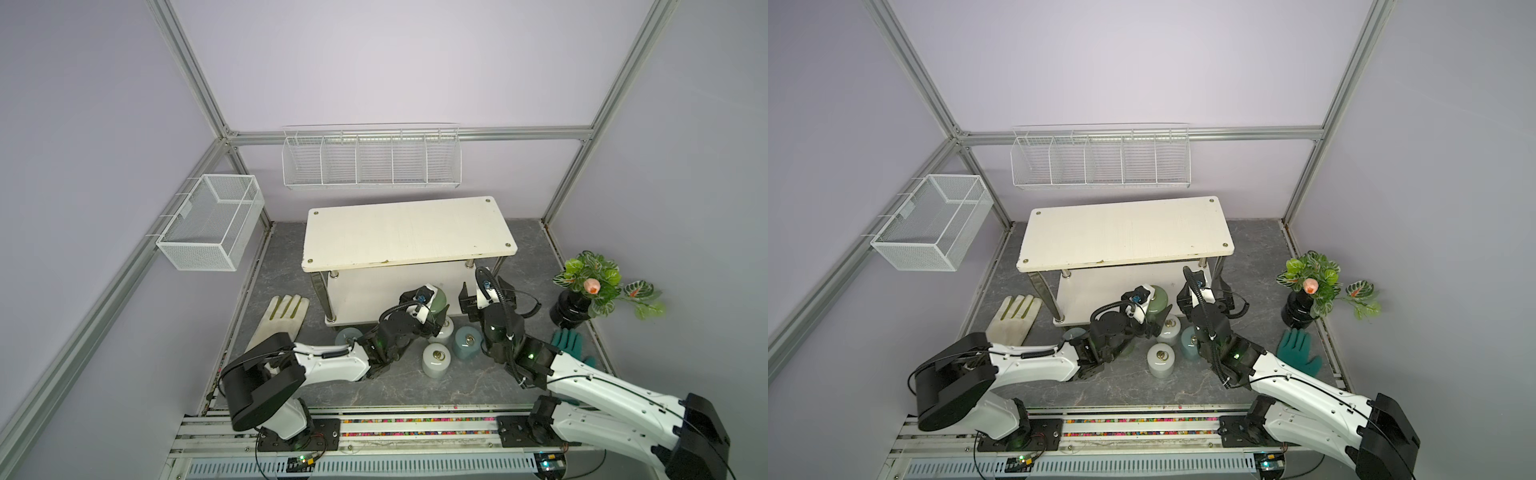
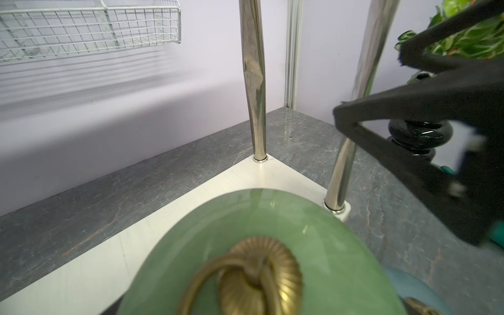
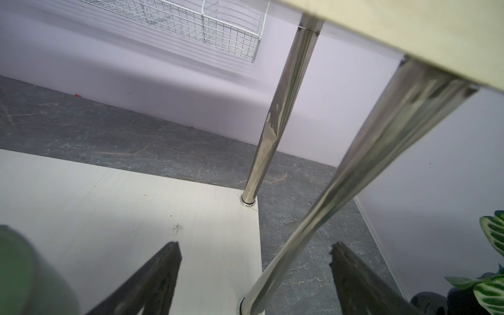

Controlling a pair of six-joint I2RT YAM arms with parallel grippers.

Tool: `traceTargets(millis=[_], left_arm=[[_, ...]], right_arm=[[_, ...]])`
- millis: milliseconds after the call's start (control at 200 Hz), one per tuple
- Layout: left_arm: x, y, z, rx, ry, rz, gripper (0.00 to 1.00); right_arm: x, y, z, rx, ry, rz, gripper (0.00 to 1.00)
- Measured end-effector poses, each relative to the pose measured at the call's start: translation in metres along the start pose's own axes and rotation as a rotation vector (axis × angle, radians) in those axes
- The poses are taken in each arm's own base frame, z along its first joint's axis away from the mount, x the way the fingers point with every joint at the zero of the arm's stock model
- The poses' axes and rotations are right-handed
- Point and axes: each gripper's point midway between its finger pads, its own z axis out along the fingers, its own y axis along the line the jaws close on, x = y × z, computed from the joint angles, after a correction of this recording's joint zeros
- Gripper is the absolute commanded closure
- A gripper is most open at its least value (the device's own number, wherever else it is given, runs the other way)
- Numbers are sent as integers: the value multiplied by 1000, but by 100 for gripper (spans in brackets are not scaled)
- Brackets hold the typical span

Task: Remove the tea canisters from the shelf
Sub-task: Place the tea canister at the center of the board.

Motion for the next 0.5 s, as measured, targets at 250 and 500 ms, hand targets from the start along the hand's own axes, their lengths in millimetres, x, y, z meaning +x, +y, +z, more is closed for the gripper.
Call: traceTargets(millis=[250, 500], left_arm=[[-10, -4, -44, 12, -19, -9, 22], [36, -20, -75, 28, 71, 31, 22]], right_arm=[[2, 1, 0, -6, 8, 12, 11], [11, 6, 4, -6, 39, -6, 11]])
